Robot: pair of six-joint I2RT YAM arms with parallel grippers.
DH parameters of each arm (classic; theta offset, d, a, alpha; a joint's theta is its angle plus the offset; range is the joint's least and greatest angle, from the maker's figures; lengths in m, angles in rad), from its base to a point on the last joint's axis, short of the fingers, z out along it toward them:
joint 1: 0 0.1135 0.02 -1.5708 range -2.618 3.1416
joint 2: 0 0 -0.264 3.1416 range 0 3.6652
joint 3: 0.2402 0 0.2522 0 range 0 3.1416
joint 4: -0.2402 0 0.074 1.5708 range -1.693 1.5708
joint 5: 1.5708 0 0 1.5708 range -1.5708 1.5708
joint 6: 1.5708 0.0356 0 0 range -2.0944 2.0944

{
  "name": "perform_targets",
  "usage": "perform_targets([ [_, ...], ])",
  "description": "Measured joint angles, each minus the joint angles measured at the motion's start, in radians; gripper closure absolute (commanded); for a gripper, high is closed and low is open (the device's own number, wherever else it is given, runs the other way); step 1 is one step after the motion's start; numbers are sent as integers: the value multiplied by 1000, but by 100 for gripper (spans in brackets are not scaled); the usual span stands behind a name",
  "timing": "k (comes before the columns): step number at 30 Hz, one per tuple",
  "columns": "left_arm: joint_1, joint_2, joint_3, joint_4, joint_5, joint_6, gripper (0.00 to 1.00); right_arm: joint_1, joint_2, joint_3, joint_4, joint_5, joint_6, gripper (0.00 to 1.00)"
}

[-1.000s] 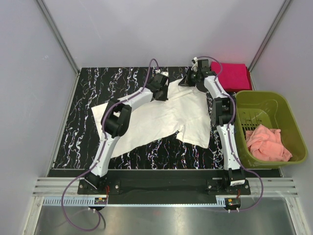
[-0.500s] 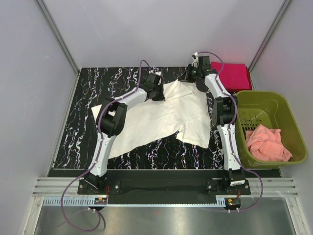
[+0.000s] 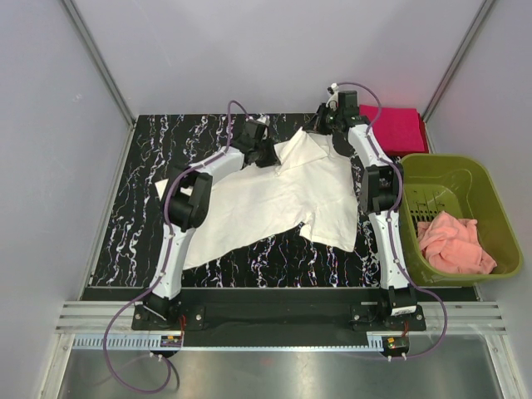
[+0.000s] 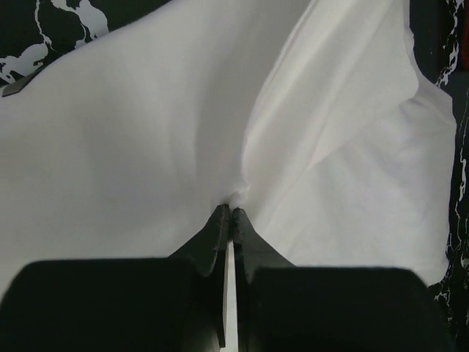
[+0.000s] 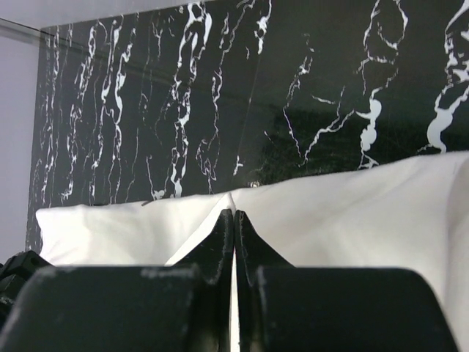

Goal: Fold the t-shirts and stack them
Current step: Fold the tshirt

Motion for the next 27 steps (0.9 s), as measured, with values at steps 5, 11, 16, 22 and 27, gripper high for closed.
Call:
perform_targets([
  [5, 21, 14, 13, 2, 6, -34, 93, -2, 8, 19, 10, -2, 3, 100],
  [11, 46, 34, 18, -13, 5, -65, 90, -2, 34, 19, 27, -8, 8, 98],
  [16, 61, 76, 79, -57, 5, -74, 84, -2, 56, 19, 24, -2, 18, 91],
  [22, 64, 90, 138, -115, -11, -56, 60, -6, 56, 23, -5, 51, 23, 68],
  [27, 64, 68, 138, -158, -32, -30, 50, -29, 49, 44, -82, 81, 36, 55],
])
